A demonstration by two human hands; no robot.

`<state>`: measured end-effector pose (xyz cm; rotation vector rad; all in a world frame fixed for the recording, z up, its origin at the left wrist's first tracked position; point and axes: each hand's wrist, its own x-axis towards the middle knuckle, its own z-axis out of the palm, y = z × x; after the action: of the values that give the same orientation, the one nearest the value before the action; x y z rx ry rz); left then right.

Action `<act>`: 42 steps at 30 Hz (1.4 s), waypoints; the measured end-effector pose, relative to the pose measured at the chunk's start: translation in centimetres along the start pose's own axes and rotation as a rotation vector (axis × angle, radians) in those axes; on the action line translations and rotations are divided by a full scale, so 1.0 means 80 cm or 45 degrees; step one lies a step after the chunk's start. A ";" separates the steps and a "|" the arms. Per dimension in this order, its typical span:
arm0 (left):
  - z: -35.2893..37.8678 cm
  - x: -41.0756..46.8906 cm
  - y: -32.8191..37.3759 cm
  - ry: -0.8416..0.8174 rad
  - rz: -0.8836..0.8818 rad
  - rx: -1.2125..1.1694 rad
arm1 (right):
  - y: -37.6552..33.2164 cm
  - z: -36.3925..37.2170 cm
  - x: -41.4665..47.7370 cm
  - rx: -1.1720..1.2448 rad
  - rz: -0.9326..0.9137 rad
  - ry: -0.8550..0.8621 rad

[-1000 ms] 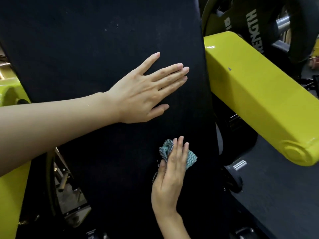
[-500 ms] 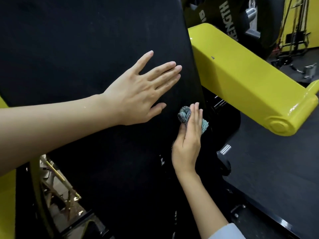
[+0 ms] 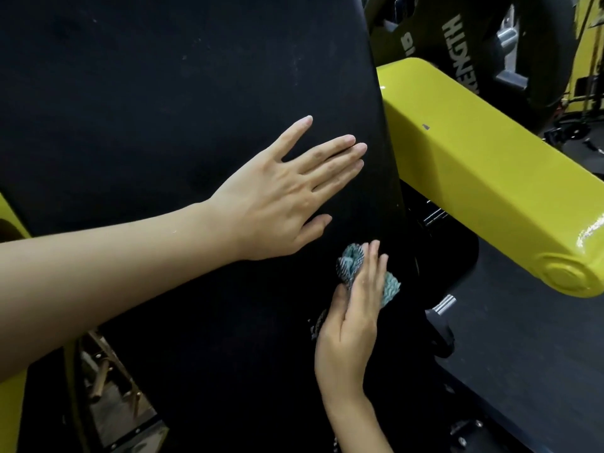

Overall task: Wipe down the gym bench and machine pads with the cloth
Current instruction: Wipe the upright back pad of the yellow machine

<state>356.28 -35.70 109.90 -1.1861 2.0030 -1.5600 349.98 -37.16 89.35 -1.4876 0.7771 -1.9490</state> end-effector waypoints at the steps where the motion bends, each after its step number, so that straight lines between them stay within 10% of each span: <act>1: -0.001 0.000 0.000 -0.003 0.000 -0.004 | -0.003 0.003 -0.019 -0.014 -0.012 -0.024; 29: -0.004 -0.014 0.004 -0.207 0.174 -0.033 | -0.052 0.026 -0.119 -0.084 -0.020 -0.171; 42: -0.010 -0.070 0.007 -0.136 0.269 -0.114 | -0.001 0.009 -0.011 -0.060 0.102 0.106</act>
<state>358.81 -30.85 108.47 -1.0277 2.0708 -1.2917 350.86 -36.52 88.98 -1.3884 0.9108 -1.9554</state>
